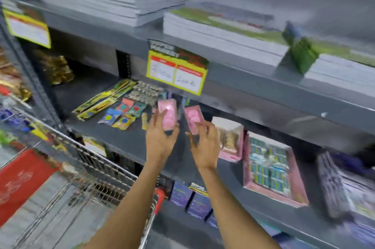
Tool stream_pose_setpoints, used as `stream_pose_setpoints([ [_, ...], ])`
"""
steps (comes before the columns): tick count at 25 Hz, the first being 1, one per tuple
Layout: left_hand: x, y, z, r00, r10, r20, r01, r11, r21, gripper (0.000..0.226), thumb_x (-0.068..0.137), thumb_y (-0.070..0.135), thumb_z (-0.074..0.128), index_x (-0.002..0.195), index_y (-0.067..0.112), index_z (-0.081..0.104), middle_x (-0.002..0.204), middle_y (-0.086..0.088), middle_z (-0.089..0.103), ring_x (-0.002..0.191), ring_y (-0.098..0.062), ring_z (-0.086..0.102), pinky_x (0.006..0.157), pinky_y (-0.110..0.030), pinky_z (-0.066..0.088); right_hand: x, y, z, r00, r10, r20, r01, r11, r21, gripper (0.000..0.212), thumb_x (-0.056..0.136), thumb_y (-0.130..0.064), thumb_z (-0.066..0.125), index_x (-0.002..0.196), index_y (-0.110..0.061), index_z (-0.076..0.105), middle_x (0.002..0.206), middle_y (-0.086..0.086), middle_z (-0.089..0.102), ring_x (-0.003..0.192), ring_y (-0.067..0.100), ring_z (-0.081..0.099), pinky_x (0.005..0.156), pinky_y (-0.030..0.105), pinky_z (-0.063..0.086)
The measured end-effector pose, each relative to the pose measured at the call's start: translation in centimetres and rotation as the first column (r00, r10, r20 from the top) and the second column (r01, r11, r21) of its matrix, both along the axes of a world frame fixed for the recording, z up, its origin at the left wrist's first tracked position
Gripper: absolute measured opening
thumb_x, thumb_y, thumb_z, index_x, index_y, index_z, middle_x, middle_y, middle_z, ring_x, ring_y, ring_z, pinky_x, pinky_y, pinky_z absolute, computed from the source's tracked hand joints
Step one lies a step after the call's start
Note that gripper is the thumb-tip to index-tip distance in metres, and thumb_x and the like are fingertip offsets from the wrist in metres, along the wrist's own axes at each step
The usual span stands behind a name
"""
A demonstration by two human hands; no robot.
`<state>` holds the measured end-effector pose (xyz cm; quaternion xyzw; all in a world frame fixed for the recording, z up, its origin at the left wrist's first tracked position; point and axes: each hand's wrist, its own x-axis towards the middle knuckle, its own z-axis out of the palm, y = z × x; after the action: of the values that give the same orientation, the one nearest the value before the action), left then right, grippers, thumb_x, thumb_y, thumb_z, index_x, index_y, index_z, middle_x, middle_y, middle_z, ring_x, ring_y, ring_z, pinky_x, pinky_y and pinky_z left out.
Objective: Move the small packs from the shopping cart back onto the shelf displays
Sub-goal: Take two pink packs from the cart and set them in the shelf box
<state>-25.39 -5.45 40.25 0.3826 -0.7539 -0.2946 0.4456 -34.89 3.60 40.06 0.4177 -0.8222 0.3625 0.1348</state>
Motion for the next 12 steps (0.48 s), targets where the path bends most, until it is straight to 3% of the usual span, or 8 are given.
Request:
stream_pose_setpoints([
  [2,-3.0,2.2,0.3,0.994,-0.103,0.020,0.102,0.993,0.061,0.048,0.075,0.021,0.073,0.119,0.011,0.057,0.125,-0.022,0.056,0.113,-0.037,0.055,0.100,-0.018,0.030,-2.5,3.0,-0.8,0.995,-0.097,0.013,0.096,0.995,0.035,0.037,0.081,-0.028,0.071,0.109,-0.007,0.061,0.114,0.023,0.058,0.101,0.041,0.057,0.074,0.047,0.056],
  [5,-6.6,5.1,0.0,0.953,-0.299,0.046,0.292,0.950,0.112,0.042,0.069,0.015,0.075,0.108,0.010,0.062,0.109,-0.018,0.066,0.092,-0.034,0.064,0.078,-0.017,0.040,-4.9,6.9,-2.3,0.977,-0.203,0.068,0.196,0.975,0.102,0.033,0.081,-0.025,0.071,0.109,-0.009,0.061,0.115,0.021,0.057,0.099,0.039,0.058,0.069,0.045,0.055],
  [7,-8.4,6.3,-0.4,0.914,-0.400,0.065,0.388,0.911,0.142,0.039,0.067,0.015,0.076,0.104,0.010,0.064,0.100,-0.015,0.069,0.085,-0.032,0.065,0.073,-0.015,0.042,-5.8,8.4,-3.4,0.971,-0.225,0.086,0.213,0.969,0.125,0.034,0.079,-0.022,0.073,0.107,-0.008,0.062,0.107,0.022,0.059,0.092,0.042,0.059,0.066,0.046,0.055],
  [10,-10.7,6.6,-1.4,0.868,-0.448,0.215,0.413,0.890,0.191,0.037,0.072,0.029,0.071,0.105,0.015,0.062,0.099,-0.012,0.069,0.087,-0.032,0.064,0.073,-0.034,0.055,-6.4,8.9,-4.4,0.958,-0.266,0.108,0.242,0.951,0.191,0.041,0.075,-0.020,0.076,0.111,-0.009,0.060,0.105,0.021,0.059,0.089,0.042,0.060,0.063,0.046,0.055],
  [12,-11.7,6.0,-2.3,0.846,-0.428,0.318,0.384,0.903,0.194,0.041,0.078,0.035,0.067,0.113,0.014,0.059,0.111,-0.013,0.065,0.096,-0.032,0.061,0.080,-0.040,0.054,-6.6,8.7,-4.5,0.948,-0.285,0.139,0.254,0.944,0.209,0.044,0.079,-0.024,0.072,0.118,-0.011,0.056,0.110,0.021,0.057,0.095,0.041,0.058,0.069,0.047,0.055],
])
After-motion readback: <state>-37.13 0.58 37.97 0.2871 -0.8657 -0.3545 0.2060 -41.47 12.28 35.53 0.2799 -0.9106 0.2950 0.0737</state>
